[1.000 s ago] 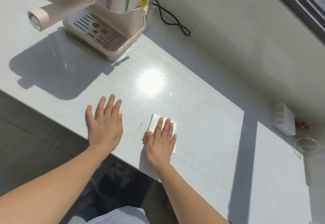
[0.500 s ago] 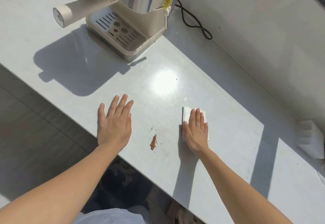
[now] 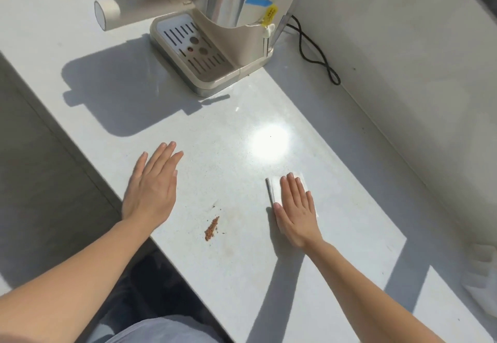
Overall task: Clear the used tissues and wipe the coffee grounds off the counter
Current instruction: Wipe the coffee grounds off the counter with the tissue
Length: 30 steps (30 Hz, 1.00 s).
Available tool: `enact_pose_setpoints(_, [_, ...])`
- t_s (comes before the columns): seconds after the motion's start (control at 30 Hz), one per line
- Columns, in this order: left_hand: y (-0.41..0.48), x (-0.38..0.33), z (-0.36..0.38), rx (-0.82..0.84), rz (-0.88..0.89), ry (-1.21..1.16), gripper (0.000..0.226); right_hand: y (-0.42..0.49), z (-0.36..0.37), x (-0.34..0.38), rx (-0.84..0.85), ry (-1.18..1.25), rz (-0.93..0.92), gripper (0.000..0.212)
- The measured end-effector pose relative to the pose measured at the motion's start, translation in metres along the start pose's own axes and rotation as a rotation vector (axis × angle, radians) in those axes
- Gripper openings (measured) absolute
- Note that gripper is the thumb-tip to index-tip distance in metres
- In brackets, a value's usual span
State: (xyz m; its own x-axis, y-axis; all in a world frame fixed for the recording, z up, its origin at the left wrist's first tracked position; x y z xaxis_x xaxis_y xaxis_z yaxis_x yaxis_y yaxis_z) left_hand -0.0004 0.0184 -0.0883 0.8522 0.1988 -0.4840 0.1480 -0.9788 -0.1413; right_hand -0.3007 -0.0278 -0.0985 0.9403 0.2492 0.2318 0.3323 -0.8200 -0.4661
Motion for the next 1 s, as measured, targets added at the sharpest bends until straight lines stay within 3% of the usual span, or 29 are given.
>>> enact_pose_setpoints(0.1, [0.001, -0.001, -0.001, -0.013, 0.000, -0.027, 0.051, 0.052, -0.034, -0.030, -0.057, -0.005, 0.113, 0.060])
enact_pose_setpoints(0.23, [-0.001, 0.001, -0.001, -0.051, 0.011, -0.058, 0.043, 0.104, -0.047, 0.000, -0.072, 0.029, 0.100, 0.062])
enact_pose_setpoints(0.47, [-0.004, -0.001, -0.004, -0.112, 0.071, -0.121, 0.041, 0.069, -0.008, 0.097, 0.039, -0.043, -0.332, 0.071])
enact_pose_setpoints(0.6, [-0.005, -0.002, -0.001, -0.101, 0.089, -0.142, 0.043, 0.029, 0.016, 0.114, 0.090, -0.048, -0.436, 0.064])
enact_pose_setpoints(1.0, [-0.010, -0.009, -0.010, -0.053, 0.138, -0.286, 0.039, -0.042, 0.059, 0.140, 0.025, 0.123, -0.295, 0.060])
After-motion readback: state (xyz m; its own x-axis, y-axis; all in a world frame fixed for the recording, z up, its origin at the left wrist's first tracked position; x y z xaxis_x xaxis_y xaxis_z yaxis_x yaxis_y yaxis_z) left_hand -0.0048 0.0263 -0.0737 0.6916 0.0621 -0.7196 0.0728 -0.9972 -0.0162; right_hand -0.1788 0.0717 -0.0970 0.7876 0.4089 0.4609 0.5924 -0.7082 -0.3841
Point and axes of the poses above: each hand's wrist, its own y-axis towards the middle knuckle, its own z-axis out of the palm, x = y × z, the point moved 8 cm from there along y, towards the middle knuckle, and after that the axes turned 7 degrees about x, right-handed, at the moved point
